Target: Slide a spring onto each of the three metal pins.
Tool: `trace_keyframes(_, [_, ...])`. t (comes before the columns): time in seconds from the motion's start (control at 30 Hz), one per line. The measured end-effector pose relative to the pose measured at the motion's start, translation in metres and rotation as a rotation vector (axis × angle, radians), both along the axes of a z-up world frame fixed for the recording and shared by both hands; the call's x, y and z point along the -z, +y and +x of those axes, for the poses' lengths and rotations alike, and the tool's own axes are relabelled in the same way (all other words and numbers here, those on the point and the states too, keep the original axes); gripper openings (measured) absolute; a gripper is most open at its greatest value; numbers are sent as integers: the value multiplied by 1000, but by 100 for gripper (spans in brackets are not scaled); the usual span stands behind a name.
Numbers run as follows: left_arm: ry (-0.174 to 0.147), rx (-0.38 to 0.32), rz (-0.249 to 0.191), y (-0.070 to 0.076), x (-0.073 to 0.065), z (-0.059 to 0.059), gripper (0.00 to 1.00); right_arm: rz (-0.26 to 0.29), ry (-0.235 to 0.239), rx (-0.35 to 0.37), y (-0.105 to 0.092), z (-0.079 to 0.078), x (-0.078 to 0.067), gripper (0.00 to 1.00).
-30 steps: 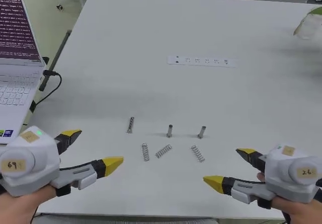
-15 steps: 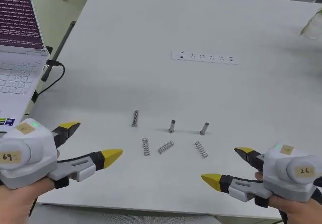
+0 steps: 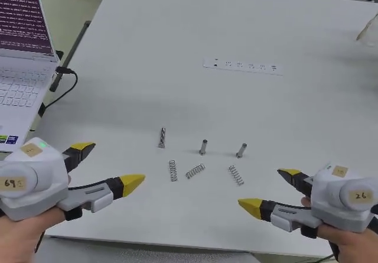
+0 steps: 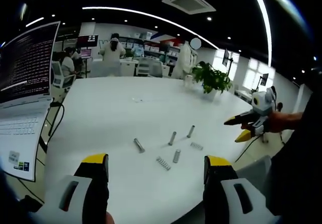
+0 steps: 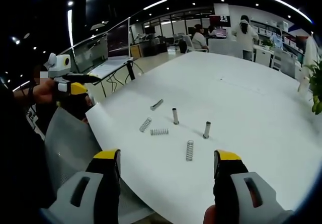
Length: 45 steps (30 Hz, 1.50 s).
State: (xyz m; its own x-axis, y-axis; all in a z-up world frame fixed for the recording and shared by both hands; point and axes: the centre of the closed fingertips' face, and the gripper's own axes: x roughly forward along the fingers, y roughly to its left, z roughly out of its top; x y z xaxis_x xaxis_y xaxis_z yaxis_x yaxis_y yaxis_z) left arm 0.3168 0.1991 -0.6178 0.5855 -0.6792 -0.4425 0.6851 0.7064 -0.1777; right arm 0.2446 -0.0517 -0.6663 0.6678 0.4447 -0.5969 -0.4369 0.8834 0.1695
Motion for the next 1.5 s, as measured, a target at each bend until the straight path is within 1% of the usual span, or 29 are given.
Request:
trace_keyframes(0.13, [-1, 11, 3, -1, -1, 1, 74, 1, 3, 10, 0, -2, 1, 75])
trace_keyframes(0.23, [-3, 16, 1, -1, -5, 2, 74, 7, 3, 19, 1, -4, 1, 75])
trace_keyframes(0.47, [-7, 22, 2, 0, -7, 3, 75, 4, 6, 19, 2, -6, -1, 75])
trace_keyframes(0.77, [-1, 20, 7, 0, -8, 1, 75, -1, 3, 15, -1, -3, -5, 75])
trace_keyframes(0.97, [-3, 17, 11, -1, -9, 5, 75, 1, -2, 12, -3, 2, -6, 75])
trace_keyframes(1.13, [-8, 8, 10, -1, -11, 8, 75, -3, 6, -5, -1, 6, -3, 75])
trace_keyframes(1.3, [-7, 0, 7, -1, -11, 10, 75, -8, 4, -20, -1, 7, -5, 75])
trace_keyframes(1.5, [-9, -6, 8, -1, -11, 11, 75, -11, 4, -20, -5, 8, -5, 75])
